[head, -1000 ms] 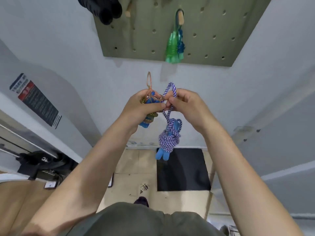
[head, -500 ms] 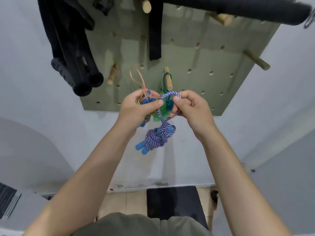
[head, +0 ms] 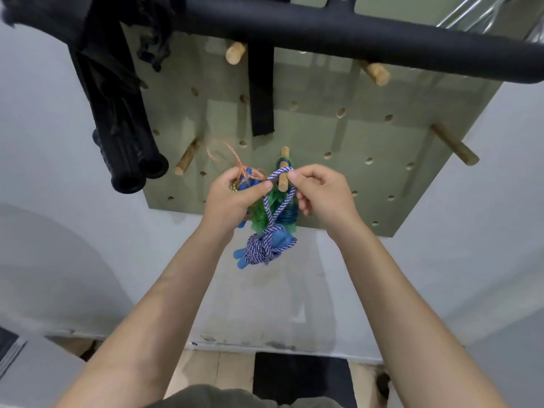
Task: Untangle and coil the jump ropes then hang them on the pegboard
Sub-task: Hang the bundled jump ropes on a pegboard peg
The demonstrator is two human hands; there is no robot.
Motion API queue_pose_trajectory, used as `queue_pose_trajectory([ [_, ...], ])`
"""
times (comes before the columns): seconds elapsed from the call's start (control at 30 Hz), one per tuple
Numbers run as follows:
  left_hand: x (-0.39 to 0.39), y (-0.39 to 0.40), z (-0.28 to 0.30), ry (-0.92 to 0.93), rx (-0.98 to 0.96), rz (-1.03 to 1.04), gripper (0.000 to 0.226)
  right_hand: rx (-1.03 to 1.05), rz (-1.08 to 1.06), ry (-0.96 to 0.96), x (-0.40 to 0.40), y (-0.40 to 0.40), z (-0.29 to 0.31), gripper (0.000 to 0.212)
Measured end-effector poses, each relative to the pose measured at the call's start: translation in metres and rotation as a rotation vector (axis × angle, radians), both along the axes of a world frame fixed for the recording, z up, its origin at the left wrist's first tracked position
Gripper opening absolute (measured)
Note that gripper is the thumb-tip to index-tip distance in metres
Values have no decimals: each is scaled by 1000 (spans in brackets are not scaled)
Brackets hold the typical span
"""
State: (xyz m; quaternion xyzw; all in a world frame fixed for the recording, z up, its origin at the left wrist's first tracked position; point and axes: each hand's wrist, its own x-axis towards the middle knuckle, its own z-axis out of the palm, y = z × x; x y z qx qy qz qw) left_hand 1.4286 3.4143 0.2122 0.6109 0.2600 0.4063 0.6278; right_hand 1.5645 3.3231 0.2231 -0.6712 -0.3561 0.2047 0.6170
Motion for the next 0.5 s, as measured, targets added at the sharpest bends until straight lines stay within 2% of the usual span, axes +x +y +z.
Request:
queue_pose_trajectory([
  [0.13,-5,4,2,63,5,8,15,0,2,47,4,14,1,21],
  [0.27,-13,3,0,69,-41,-57,34,2,-12,86,7,22,6,21],
  [0.4,-24,5,-1,90,-38,-214,12,74,-92,60,3,18,16,26],
  [0.5,-28,8,-2,12,-35,-369,13,85,-36,-18,-8,-1,21,16],
])
